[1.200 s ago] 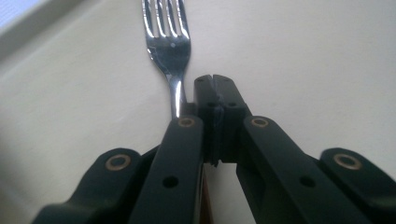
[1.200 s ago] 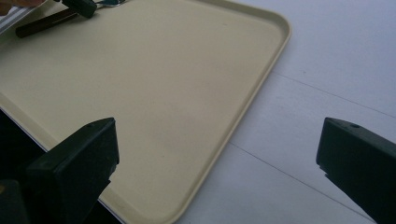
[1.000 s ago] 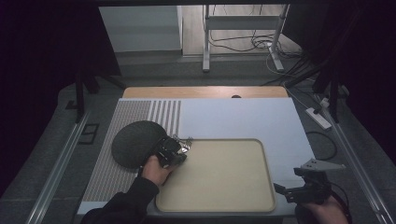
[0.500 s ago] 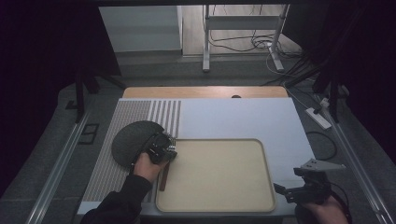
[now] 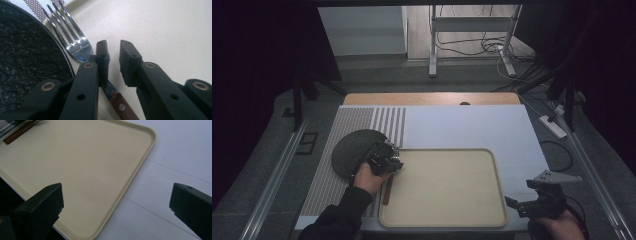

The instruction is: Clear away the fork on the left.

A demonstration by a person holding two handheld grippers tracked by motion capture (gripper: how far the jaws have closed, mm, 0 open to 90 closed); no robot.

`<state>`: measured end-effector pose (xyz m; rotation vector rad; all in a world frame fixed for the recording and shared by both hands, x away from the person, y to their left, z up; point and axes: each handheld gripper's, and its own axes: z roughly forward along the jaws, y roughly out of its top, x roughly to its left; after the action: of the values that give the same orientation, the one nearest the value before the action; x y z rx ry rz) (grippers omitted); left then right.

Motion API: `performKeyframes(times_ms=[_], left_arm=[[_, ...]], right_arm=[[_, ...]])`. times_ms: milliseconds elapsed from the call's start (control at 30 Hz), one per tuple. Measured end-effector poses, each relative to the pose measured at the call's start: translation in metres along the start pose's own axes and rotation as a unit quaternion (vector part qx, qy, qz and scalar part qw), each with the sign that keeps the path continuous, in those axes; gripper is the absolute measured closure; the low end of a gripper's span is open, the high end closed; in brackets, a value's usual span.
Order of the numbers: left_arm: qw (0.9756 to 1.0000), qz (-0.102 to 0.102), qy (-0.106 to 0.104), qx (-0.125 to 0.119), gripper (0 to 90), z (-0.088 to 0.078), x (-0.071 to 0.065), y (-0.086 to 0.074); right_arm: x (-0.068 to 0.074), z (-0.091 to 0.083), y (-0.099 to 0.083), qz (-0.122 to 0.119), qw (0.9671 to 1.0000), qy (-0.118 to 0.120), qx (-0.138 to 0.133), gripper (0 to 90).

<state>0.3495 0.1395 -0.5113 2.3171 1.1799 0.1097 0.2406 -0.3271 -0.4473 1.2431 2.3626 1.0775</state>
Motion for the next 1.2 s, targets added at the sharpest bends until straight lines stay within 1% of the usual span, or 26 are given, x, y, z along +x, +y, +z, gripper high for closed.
performKeyframes(times_ms=[133,233,367,433,500,533,600,667,700,800,833,900,933,967,1000,1067,1167,1200], left_arm=[[0.9999,0.004,-0.004,-0.009,67.5,-0.002,-0.002,0.001],[0.9998,0.010,0.000,-0.015,62.9,-0.004,-0.003,0.001],[0.9996,0.008,-0.002,-0.026,55.4,-0.008,-0.003,0.001],[0.9995,0.002,-0.003,-0.032,51.6,-0.011,-0.002,0.001],[0.9992,-0.003,-0.009,-0.039,46.3,-0.013,0.000,0.000],[0.9992,-0.003,-0.009,-0.039,43.7,-0.013,0.000,0.000],[0.9984,-0.011,-0.019,-0.052,37.5,-0.019,0.002,-0.002],[0.9979,-0.010,-0.025,-0.059,28.7,-0.021,0.003,-0.003],[0.9979,-0.010,-0.025,-0.059,23.9,-0.021,0.003,-0.003],[0.9968,-0.013,-0.035,-0.070,15.8,-0.024,0.005,-0.007],[0.9967,-0.015,-0.036,-0.072,13.2,-0.026,0.005,-0.007],[0.9971,-0.014,-0.030,-0.069,10.1,-0.028,0.004,-0.008],[0.9971,-0.014,-0.030,-0.069,7.7,-0.028,0.004,-0.008],[0.9970,-0.015,-0.032,-0.068,7.7,-0.030,0.004,-0.008],[0.9959,-0.020,-0.046,-0.075,5.8,-0.034,0.006,-0.010],[0.9952,-0.019,-0.053,-0.080,3.4,-0.037,0.007,-0.012],[0.9953,-0.015,-0.049,-0.082,1.0,-0.040,0.008,-0.014],[0.9950,-0.013,-0.048,-0.087,0.3,-0.042,0.009,-0.017]], right_arm=[[0.000,0.000,0.000,0.000,1.0000,0.000,0.000,0.0],[0.000,0.000,0.000,0.000,1.0000,0.001,0.000,0.0],[0.000,0.000,0.000,0.000,1.0000,0.001,0.000,0.0],[0.000,0.000,0.000,0.000,1.0000,0.001,0.000,0.0],[0.000,0.000,0.000,0.001,1.0000,0.001,0.000,0.0],[0.000,0.000,0.000,0.001,1.0000,0.001,0.000,0.0],[0.000,0.000,0.000,0.000,1.0000,0.001,0.001,0.0],[0.000,0.000,0.000,0.000,1.0000,0.000,0.001,0.0],[0.000,0.000,0.000,0.000,1.0000,0.000,0.001,0.0],[0.000,0.000,0.000,0.001,1.0000,0.000,0.001,0.0],[0.000,0.000,0.000,0.001,1.0000,0.000,0.001,0.0],[0.000,0.000,0.000,0.001,1.0000,0.001,0.001,0.0],[0.000,0.000,0.000,0.001,1.0000,0.000,0.000,0.0],[0.000,0.000,0.000,0.001,1.0000,0.000,0.000,0.0],[0.000,0.000,0.000,0.001,1.0000,0.000,0.001,0.0],[-0.001,0.000,0.000,0.001,1.0000,0.000,0.001,0.0],[0.000,0.000,0.000,0.001,1.0000,0.000,0.001,0.0],[0.000,0.000,0.000,0.001,1.0000,0.000,0.001,0.0]])
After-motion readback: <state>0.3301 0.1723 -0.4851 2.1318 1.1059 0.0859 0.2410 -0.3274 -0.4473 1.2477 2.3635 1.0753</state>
